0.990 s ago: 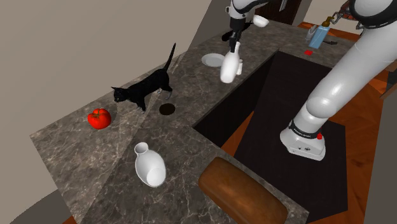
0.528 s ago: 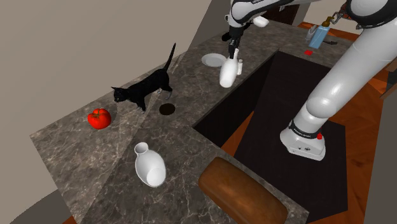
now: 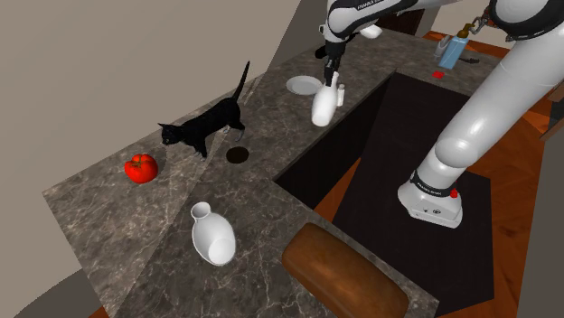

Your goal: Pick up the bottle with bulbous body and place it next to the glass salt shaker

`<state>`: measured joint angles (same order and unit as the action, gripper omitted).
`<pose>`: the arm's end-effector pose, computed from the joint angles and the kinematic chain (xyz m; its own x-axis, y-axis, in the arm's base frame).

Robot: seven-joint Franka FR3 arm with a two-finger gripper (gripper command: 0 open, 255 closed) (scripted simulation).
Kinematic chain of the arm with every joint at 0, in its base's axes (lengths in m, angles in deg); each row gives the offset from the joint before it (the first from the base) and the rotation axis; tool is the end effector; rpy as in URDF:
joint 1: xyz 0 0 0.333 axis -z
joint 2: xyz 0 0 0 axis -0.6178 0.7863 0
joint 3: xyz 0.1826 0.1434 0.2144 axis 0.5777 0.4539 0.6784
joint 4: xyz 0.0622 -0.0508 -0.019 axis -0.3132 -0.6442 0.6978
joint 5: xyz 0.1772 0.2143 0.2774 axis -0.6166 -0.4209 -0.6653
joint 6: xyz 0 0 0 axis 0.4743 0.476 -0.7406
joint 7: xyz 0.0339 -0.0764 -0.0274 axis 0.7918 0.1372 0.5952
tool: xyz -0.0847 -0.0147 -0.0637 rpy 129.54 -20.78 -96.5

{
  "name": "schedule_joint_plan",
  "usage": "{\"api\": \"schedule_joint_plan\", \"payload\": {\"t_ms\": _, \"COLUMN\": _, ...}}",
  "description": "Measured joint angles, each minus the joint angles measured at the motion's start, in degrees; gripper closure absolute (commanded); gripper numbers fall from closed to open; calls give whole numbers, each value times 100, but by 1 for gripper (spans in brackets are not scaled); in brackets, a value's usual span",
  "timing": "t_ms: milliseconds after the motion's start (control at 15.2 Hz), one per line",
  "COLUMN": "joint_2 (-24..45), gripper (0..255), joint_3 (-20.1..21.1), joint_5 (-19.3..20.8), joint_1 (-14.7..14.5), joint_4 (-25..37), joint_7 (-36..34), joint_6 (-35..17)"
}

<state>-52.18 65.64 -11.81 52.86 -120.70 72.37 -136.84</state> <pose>0.4819 -0.1859 0.4325 0.9977 0.0589 -0.0335 0.0591 -0.9982 0.0057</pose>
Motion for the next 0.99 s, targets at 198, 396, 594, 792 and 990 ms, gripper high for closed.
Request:
{"api": "schedule_joint_plan", "payload": {"t_ms": 198, "joint_2": -1, "gripper": 0, "joint_3": 0, "joint_5": 0, "joint_1": 0, "joint_4": 0, "joint_7": 0, "joint_6": -2}}
{"api": "schedule_joint_plan", "payload": {"t_ms": 396, "joint_2": -1, "gripper": 0, "joint_3": 0, "joint_5": 0, "joint_1": 0, "joint_4": 0, "joint_7": 0, "joint_6": -2}}
{"api": "schedule_joint_plan", "payload": {"t_ms": 594, "joint_2": -80, "gripper": 0, "joint_3": 17, "joint_5": 4, "joint_1": -13, "joint_4": 154, "joint_7": -26, "joint_6": 226}}
{"api": "schedule_joint_plan", "payload": {"t_ms": 792, "joint_2": -169, "gripper": 0, "joint_3": 9, "joint_5": 9, "joint_1": -4, "joint_4": 476, "joint_7": 0, "joint_6": 632}}
{"api": "schedule_joint_plan", "payload": {"t_ms": 990, "joint_2": -177, "gripper": 0, "joint_3": 14, "joint_5": 8, "joint_1": -8, "joint_4": 542, "joint_7": -6, "joint_6": 712}}
